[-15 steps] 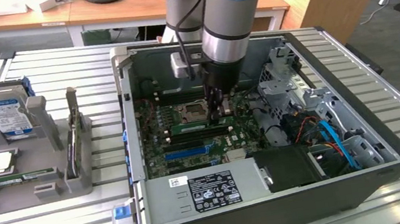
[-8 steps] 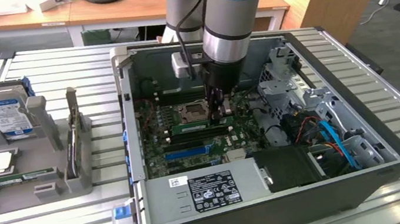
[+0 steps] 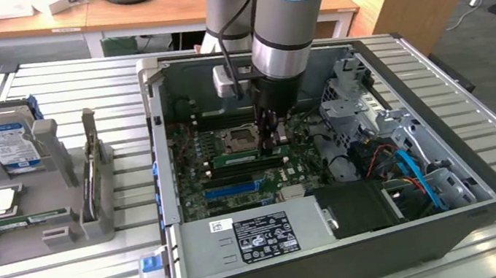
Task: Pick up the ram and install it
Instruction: 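Insert the ram into the slot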
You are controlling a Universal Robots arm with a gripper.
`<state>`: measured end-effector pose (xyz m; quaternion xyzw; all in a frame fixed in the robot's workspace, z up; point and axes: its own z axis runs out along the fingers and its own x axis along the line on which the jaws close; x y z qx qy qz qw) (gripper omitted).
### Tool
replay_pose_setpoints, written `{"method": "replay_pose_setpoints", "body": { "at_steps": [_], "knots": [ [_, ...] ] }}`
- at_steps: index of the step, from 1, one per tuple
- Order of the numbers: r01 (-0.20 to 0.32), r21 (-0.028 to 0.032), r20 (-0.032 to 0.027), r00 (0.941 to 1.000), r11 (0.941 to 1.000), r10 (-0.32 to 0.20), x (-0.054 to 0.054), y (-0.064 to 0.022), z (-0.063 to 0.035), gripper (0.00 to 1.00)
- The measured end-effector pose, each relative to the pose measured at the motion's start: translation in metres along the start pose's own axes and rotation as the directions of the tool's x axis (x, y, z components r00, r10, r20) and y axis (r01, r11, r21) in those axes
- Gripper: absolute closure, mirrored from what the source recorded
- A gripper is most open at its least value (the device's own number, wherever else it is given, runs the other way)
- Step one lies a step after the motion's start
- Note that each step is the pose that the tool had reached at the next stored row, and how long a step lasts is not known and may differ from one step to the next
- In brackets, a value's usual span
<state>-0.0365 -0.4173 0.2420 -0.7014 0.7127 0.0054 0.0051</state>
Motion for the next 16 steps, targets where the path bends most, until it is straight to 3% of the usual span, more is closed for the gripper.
{"method": "replay_pose_setpoints", "body": {
  "at_steps": [16],
  "knots": [
    [0.0, 0.0, 0.0001, 1.0, 1.0, 0.0, 0.0, 0.0016, 0.0048, 0.88]
  ]
}}
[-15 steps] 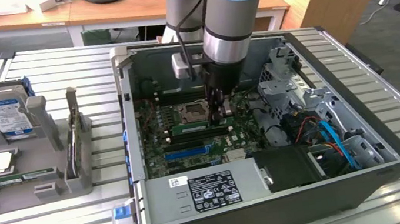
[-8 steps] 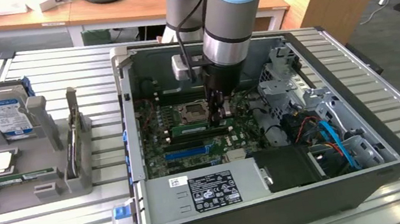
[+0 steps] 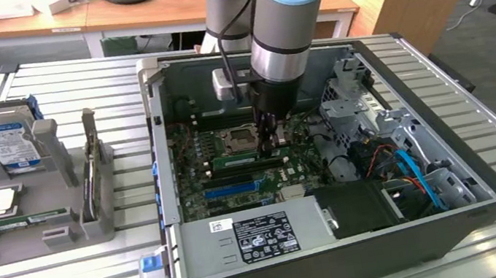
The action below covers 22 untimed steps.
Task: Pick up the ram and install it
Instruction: 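Insert the ram into the slot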
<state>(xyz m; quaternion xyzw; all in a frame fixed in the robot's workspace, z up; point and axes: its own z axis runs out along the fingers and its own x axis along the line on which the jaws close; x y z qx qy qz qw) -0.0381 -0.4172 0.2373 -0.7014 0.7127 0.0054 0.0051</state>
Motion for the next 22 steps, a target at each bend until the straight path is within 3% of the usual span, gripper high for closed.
{"method": "replay_pose_setpoints", "body": {
  "at_steps": [22],
  "knots": [
    [0.0, 0.0, -0.0002, 1.0, 1.0, 0.0, -0.0012, 0.0009, 0.0021, 0.88]
  ]
}}
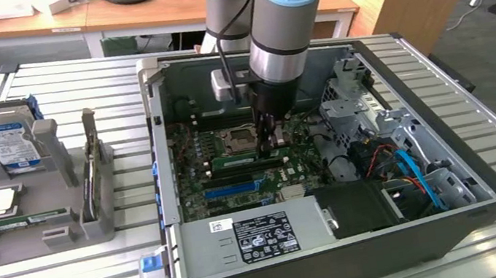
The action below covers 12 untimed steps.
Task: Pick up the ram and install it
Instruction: 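Insert the ram into the slot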
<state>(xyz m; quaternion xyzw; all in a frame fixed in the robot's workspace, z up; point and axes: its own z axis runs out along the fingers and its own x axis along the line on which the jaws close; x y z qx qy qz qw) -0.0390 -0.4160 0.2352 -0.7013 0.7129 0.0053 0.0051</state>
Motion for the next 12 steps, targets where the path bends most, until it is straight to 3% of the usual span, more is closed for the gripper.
{"method": "replay_pose_setpoints", "body": {
  "at_steps": [12],
  "knots": [
    [0.0, 0.0, -0.0002, 1.0, 1.0, 0.0, 0.0001, 0.0, 0.0023, 0.88]
  ]
}}
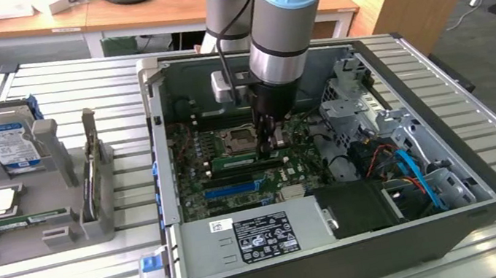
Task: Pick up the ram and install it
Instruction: 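Insert the ram into the slot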
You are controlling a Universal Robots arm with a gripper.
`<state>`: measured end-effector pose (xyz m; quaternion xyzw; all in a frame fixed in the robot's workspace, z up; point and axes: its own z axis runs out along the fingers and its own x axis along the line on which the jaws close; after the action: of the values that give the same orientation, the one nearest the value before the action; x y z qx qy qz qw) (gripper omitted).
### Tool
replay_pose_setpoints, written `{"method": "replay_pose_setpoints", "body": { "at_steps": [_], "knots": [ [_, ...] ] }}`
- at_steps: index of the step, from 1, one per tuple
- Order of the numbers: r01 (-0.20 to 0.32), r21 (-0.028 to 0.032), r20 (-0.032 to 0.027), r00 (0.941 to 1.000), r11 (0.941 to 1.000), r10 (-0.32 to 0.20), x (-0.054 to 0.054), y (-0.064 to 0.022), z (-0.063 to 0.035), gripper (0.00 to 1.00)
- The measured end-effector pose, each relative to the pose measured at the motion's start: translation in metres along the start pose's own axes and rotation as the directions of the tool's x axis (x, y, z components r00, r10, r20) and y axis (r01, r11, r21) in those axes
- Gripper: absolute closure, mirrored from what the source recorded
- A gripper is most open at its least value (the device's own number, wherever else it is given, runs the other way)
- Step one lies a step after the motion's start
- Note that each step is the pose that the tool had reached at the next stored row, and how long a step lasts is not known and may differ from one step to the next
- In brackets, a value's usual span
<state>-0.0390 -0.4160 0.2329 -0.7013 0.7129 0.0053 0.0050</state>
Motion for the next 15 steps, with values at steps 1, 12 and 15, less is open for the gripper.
{"method": "replay_pose_setpoints", "body": {
  "at_steps": [1, 12, 15],
  "knots": [
    [0.0, -0.0001, -0.0001, 1.0, 1.0, 0.0, 0.0, 0.0, 0.0001, 0.88],
    [0.0, 0.0, 0.0001, 1.0, 1.0, 0.0, -0.0003, 0.0, 0.001, 0.88],
    [0.0, 0.0, 0.0002, 1.0, 1.0, 0.0, -0.0003, 0.0, 0.0016, 0.88]
  ]
}}
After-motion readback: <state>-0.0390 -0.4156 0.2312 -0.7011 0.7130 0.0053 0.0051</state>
